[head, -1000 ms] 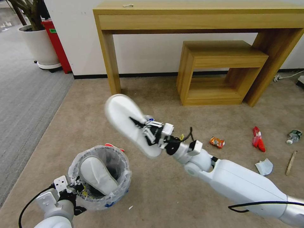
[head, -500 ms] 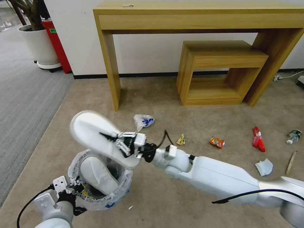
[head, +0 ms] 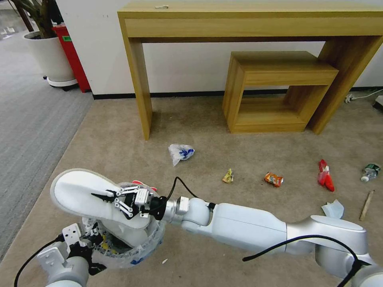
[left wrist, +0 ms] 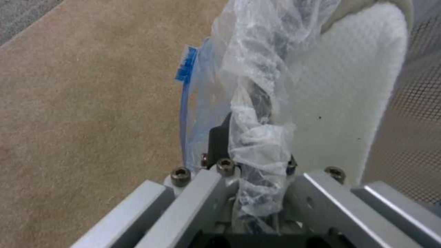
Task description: Pick up the trash bin and place the garbage on the floor into it.
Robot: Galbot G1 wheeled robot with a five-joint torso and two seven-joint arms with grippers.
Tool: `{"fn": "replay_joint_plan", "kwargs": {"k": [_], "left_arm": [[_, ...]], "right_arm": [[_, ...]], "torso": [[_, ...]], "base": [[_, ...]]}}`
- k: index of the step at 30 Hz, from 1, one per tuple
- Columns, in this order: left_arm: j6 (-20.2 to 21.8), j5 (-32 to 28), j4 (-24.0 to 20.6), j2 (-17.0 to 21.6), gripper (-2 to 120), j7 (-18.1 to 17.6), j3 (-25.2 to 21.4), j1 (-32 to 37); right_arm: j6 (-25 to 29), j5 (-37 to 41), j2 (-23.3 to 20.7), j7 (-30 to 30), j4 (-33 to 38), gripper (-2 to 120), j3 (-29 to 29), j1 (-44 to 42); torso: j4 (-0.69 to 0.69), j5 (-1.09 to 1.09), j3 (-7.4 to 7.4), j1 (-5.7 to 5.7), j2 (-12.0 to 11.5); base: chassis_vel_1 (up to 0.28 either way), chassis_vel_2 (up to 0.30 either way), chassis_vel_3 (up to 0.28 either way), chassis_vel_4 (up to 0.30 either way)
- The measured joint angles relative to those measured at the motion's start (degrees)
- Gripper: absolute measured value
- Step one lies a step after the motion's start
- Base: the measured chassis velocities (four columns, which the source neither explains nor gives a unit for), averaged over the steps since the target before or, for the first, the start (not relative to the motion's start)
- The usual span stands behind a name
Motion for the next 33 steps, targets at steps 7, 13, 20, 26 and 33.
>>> {"fn": "replay_joint_plan", "kwargs": {"k": [7,13,20,26,33], "left_arm": [[0.00,0.05,-0.86,-0.40,0,0.13,0.37,0.89],[-0.05,0.01,-1.20,-0.39,0,0.25,0.34,1.20],[-0.16,-0.27,-1.53,-0.12,0,0.34,0.27,1.27],[-0.20,-0.35,-1.53,-0.01,0,0.39,0.47,1.06],[-0.27,-0.64,-1.32,0.20,0,0.43,0.63,0.76]], "right_arm": [[1.10,-1.98,2.23,-0.05,-4.31,0,-0.38,-1.30],[1.62,-3.28,3.18,0.42,-6.14,9,-0.52,-1.68],[2.01,-4.43,3.12,0.60,-6.93,32,-0.35,-2.23],[2.22,-5.03,2.55,0.65,-7.01,55,0.23,-2.71],[2.40,-5.30,2.22,0.67,-6.99,67,1.30,-2.42]], "torso": [[0.00,0.00,0.00,0.00,0.00],[0.00,0.00,0.00,0.00,0.00],[0.00,0.00,0.00,0.00,0.00],[0.00,0.00,0.00,0.00,0.00],[0.00,0.00,0.00,0.00,0.00]], "base": [[0.000,0.000,0.000,0.000],[0.000,0.000,0.000,0.000],[0.000,0.000,0.000,0.000],[0.000,0.000,0.000,0.000],[0.000,0.000,0.000,0.000]]}}
